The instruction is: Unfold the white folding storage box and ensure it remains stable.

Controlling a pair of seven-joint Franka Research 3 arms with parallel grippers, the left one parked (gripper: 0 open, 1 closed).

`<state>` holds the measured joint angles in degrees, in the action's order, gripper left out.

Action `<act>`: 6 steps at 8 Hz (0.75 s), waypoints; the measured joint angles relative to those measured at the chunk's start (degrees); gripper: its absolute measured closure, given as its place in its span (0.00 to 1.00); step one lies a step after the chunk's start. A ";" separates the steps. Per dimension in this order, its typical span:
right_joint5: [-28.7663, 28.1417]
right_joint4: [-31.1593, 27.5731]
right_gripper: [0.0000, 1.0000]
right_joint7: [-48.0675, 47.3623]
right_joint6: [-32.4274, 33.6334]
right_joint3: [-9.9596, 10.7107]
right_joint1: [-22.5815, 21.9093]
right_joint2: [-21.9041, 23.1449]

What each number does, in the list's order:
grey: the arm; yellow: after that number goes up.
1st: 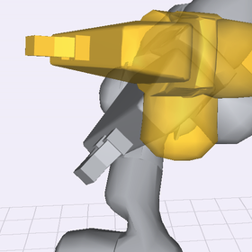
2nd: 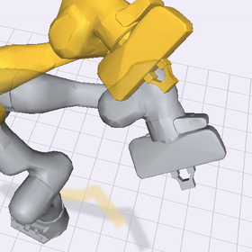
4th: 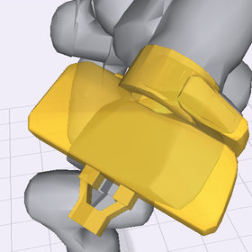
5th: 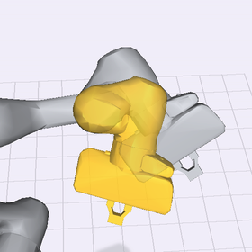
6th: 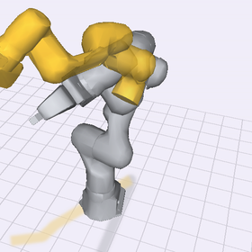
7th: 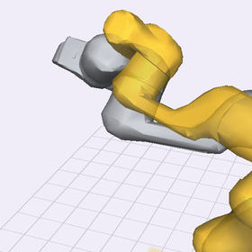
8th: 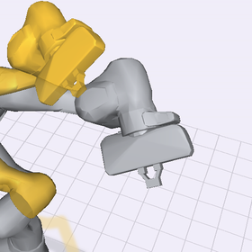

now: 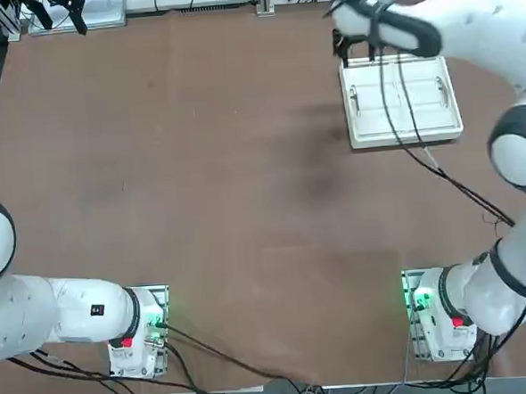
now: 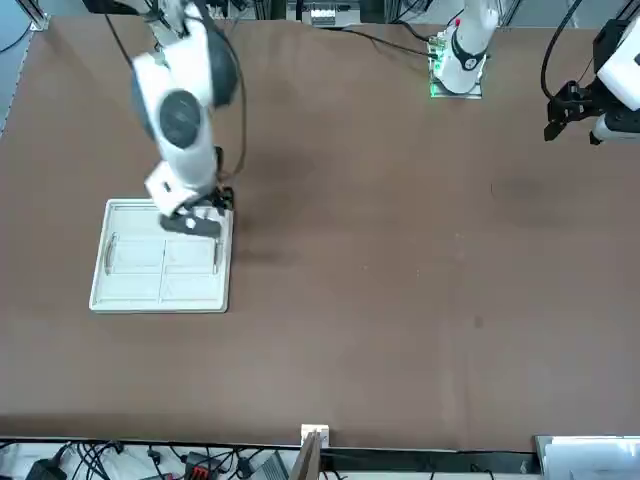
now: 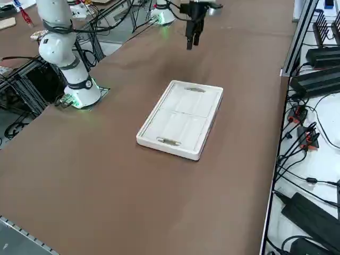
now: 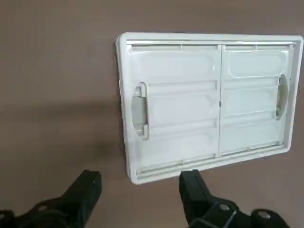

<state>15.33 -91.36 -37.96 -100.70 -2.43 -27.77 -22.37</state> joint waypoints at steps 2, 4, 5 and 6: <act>2.89 5.06 0.01 -3.95 -0.62 0.13 -1.35 -9.71; 2.98 9.00 0.03 -4.93 -1.07 0.80 -1.32 -15.60; 3.23 10.62 0.08 -5.10 -2.10 1.07 -1.30 -18.26; 4.01 11.60 0.14 -5.11 -2.90 1.19 -1.28 -20.18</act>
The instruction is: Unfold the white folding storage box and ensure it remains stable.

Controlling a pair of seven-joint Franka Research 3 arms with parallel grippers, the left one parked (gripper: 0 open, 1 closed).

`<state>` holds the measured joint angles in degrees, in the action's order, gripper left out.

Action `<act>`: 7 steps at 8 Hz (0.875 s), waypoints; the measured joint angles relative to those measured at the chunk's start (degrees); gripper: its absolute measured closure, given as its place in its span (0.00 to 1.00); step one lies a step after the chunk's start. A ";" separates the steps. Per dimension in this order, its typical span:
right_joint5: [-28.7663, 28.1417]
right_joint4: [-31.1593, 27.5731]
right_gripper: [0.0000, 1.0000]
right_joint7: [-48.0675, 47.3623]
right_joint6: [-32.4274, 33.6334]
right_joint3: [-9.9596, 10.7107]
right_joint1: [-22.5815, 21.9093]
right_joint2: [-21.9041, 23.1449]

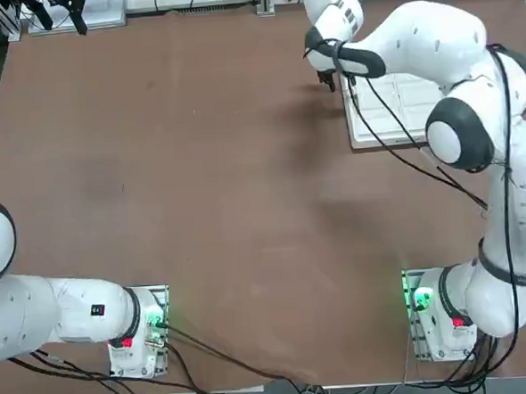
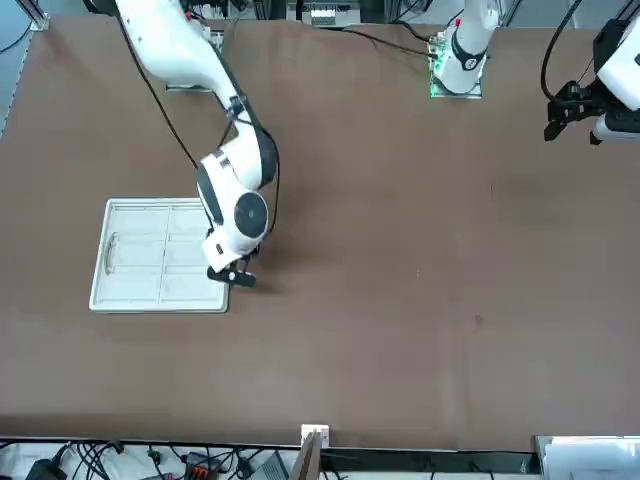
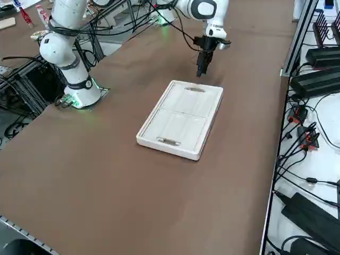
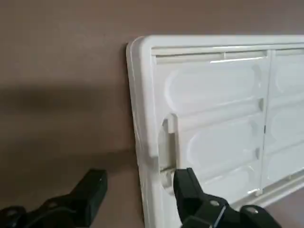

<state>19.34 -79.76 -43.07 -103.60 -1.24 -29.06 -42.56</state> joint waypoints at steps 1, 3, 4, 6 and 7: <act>0.77 0.47 0.15 -0.01 -0.74 0.04 0.08 -1.21; 1.01 0.41 0.16 0.23 -4.59 0.13 0.75 -1.79; 1.01 0.06 0.15 0.54 -5.53 0.13 1.00 -1.97; 1.01 -0.91 0.15 0.65 -5.64 0.11 0.95 -2.17; 1.13 -1.20 0.15 0.65 -5.15 0.10 0.88 -2.18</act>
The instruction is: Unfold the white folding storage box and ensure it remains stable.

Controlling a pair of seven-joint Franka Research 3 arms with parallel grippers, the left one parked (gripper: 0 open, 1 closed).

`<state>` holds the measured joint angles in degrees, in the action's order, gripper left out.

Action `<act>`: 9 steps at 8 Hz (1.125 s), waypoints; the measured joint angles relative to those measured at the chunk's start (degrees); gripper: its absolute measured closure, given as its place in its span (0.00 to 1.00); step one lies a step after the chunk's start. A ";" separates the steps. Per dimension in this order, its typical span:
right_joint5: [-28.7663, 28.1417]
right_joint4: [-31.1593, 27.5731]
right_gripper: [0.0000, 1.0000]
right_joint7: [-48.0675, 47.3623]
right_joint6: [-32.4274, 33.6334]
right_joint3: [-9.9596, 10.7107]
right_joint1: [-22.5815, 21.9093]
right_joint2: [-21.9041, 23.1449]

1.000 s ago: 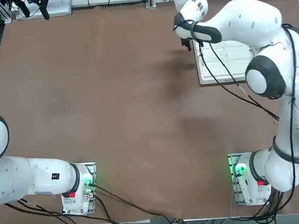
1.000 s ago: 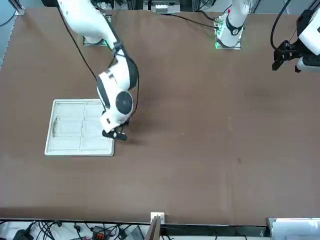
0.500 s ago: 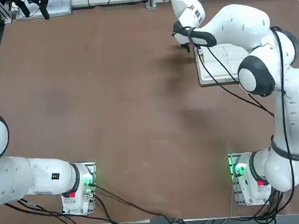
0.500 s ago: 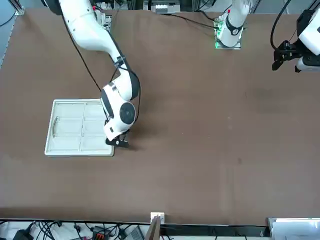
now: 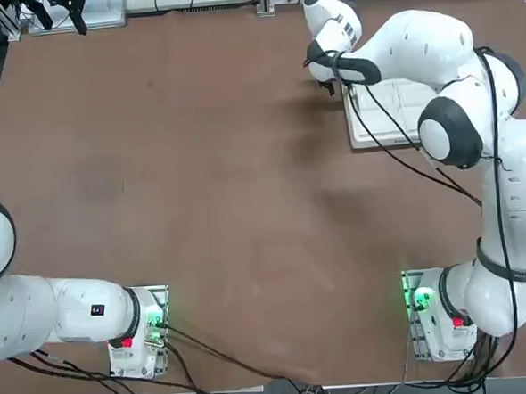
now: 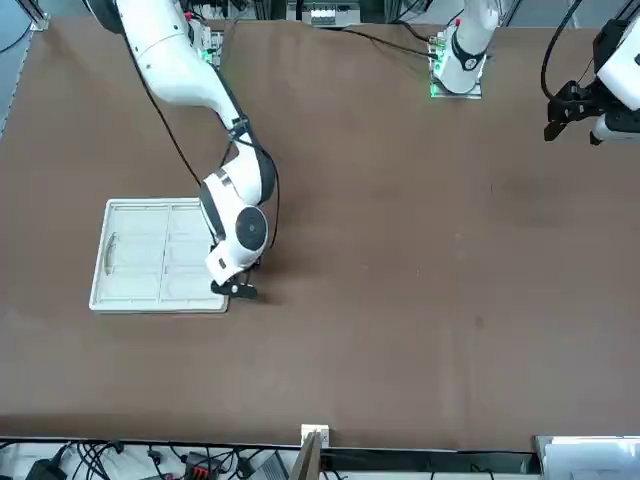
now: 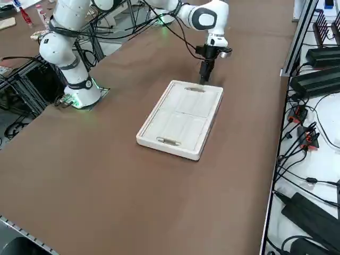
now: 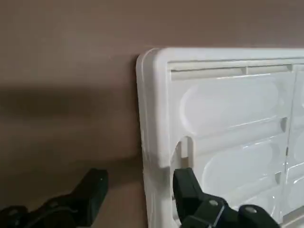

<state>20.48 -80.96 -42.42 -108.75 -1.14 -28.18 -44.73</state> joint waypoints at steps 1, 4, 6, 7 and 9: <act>0.22 -0.10 0.16 0.03 1.05 0.00 -0.08 0.00; 2.33 -0.11 0.19 0.04 4.19 -0.02 -0.36 0.00; 2.80 -0.11 0.20 0.04 4.56 -0.02 -0.39 0.00; 3.18 -0.15 0.22 0.04 4.67 -0.02 -0.40 0.00; 3.28 -0.37 0.22 0.04 4.76 -0.02 -0.40 -0.03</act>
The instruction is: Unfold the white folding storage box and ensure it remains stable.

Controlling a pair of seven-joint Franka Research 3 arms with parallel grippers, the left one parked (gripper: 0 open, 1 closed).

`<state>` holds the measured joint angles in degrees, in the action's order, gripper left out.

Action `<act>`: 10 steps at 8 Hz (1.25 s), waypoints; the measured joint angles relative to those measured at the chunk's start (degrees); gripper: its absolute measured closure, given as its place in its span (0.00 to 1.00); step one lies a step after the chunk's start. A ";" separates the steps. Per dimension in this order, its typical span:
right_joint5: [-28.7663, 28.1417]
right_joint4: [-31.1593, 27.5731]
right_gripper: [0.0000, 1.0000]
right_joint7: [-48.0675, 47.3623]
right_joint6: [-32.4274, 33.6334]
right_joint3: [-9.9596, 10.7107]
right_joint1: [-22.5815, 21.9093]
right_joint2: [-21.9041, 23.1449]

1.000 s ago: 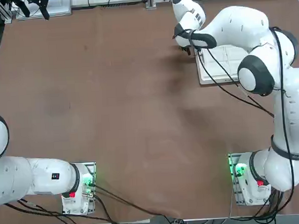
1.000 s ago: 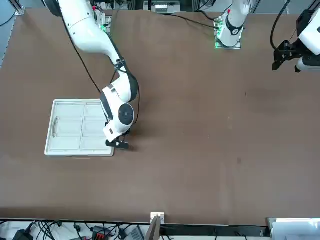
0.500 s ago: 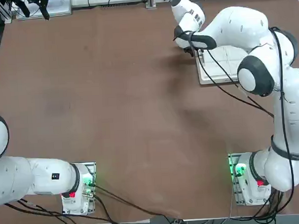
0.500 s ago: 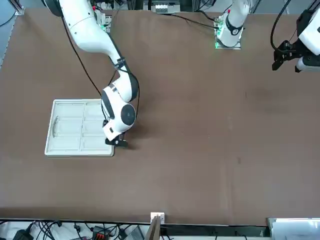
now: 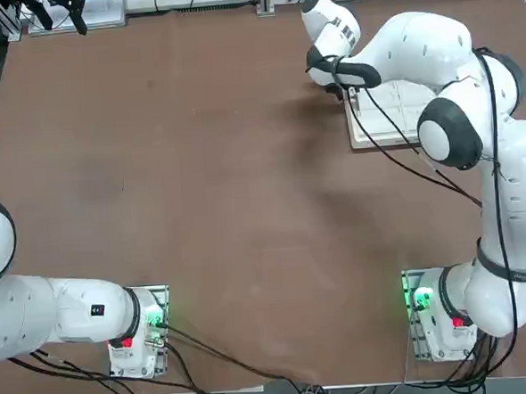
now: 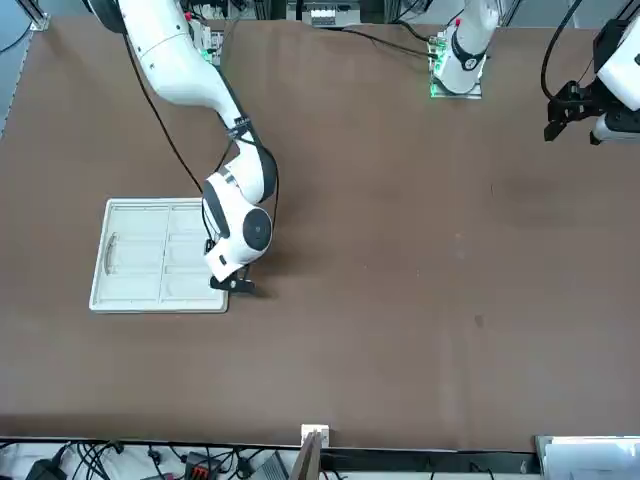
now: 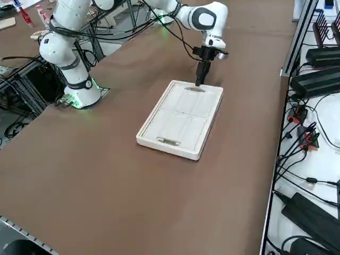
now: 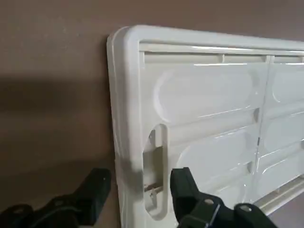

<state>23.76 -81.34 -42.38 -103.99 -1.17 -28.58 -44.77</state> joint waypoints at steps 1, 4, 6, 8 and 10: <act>0.01 -0.07 0.22 0.00 0.00 0.00 0.00 -0.03; 0.03 -0.29 0.24 0.00 0.01 0.00 0.00 -0.54; 0.09 -0.29 0.25 -0.01 0.01 0.00 0.00 -1.01; 0.18 -0.29 0.26 -0.01 0.01 0.00 0.00 -1.10; 0.26 -0.29 0.26 0.00 0.00 0.00 0.00 -1.10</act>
<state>24.02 -81.63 -42.38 -103.98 -1.16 -28.58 -45.87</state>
